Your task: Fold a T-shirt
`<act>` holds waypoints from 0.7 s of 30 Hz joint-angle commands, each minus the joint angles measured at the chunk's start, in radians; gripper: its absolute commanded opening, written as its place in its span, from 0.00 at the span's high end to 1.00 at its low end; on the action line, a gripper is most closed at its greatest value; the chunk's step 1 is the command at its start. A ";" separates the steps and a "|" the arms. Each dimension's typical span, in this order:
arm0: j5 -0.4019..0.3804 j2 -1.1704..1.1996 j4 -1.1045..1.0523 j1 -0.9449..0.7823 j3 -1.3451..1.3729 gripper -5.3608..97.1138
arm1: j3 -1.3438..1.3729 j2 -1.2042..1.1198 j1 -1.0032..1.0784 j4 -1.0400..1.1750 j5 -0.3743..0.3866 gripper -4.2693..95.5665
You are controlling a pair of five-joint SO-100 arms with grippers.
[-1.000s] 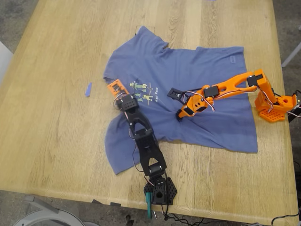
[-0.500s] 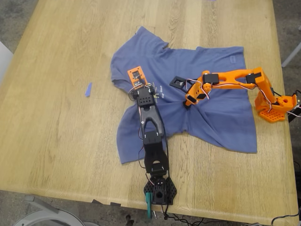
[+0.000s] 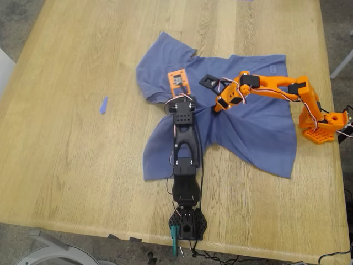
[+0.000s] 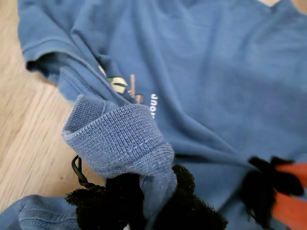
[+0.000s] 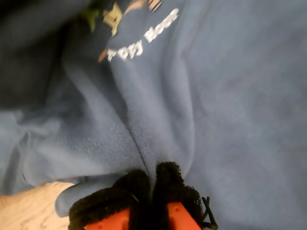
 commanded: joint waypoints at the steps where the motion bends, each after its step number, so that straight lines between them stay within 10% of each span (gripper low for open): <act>1: 0.006 0.190 -0.031 0.034 -0.006 0.95 | -0.071 0.051 0.029 -0.026 -0.006 0.96; 21: 0.012 0.250 -0.256 0.290 0.008 0.95 | -0.138 0.051 0.262 -0.176 -0.009 0.96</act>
